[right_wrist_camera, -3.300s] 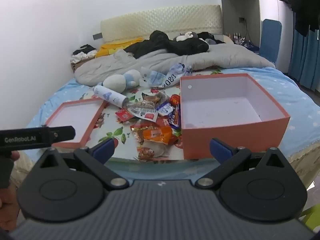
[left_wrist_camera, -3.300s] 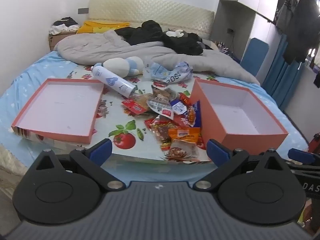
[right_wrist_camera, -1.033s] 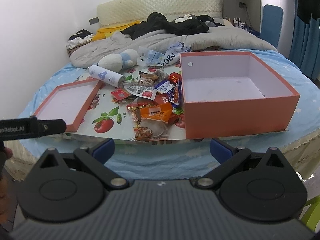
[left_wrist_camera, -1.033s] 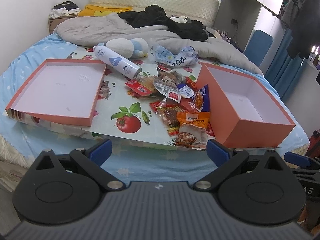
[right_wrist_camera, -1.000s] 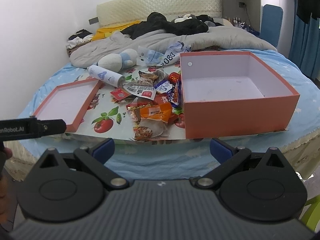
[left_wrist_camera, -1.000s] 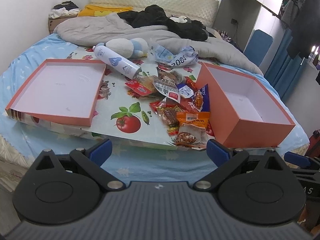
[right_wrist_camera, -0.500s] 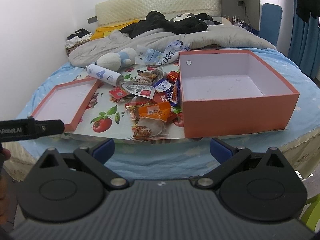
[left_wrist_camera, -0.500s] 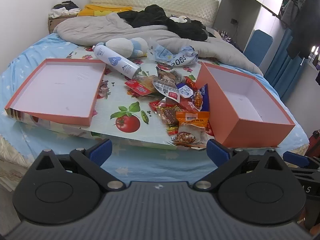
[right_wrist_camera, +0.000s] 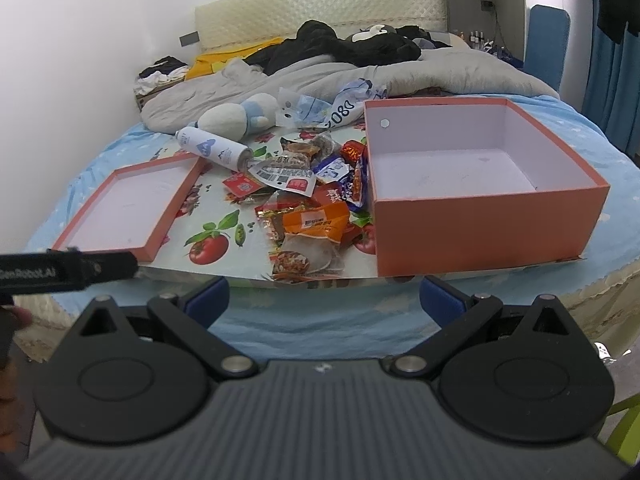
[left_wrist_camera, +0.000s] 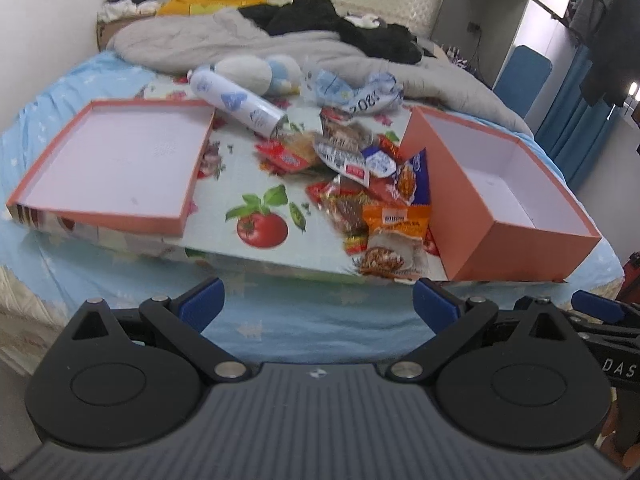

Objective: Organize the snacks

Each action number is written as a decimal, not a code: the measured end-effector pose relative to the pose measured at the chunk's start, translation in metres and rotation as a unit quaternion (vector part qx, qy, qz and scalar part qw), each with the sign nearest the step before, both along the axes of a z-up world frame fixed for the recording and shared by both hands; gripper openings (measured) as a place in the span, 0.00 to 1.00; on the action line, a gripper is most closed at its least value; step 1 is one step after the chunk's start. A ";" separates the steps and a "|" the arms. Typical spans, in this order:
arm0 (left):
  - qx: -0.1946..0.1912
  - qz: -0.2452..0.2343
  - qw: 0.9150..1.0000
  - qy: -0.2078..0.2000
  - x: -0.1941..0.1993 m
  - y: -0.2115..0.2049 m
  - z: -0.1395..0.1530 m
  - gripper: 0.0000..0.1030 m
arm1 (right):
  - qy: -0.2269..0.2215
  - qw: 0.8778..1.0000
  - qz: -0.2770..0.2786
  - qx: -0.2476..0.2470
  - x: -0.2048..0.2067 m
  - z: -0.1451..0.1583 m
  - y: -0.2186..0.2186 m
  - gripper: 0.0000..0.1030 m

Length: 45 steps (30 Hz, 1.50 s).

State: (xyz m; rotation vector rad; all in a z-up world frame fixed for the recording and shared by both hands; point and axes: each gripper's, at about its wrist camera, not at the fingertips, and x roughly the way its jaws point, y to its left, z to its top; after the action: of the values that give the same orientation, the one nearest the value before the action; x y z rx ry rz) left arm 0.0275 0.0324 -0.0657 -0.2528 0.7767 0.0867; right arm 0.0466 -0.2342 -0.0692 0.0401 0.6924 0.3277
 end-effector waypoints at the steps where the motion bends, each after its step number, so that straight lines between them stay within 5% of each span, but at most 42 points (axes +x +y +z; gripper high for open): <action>1: -0.005 0.001 1.000 0.004 0.002 0.003 -0.003 0.99 | -0.001 1.000 0.002 -0.001 0.000 -0.001 0.001 1.00; 11: -0.022 -0.010 1.000 0.004 0.036 0.011 -0.022 0.99 | 0.013 1.000 0.023 0.014 0.020 -0.021 0.010 1.00; 19: -0.069 -0.007 0.998 -0.002 0.077 0.020 -0.031 0.99 | -0.028 0.998 0.043 0.031 0.037 -0.027 0.026 1.00; 24: -0.088 -0.020 0.996 -0.010 0.103 0.020 -0.036 0.98 | -0.030 0.998 0.045 0.037 0.062 -0.041 0.035 0.92; 28: -0.102 -0.032 0.994 -0.008 0.126 0.019 -0.040 0.96 | -0.025 0.999 0.039 0.018 0.078 -0.057 0.049 0.78; 42: -0.086 -0.038 0.995 0.040 0.209 0.012 -0.078 0.79 | -0.021 0.998 0.020 -0.062 0.122 -0.109 0.088 0.79; 45: -0.092 -0.034 0.994 0.051 0.224 0.010 -0.086 0.79 | 0.003 0.999 0.021 -0.045 0.131 -0.121 0.087 0.79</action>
State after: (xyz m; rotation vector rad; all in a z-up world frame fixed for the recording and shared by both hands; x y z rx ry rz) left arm 0.2513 0.0420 -0.1513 -0.3995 0.8959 -0.0363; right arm 0.1773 -0.1469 -0.1902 -0.0585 0.7144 0.3359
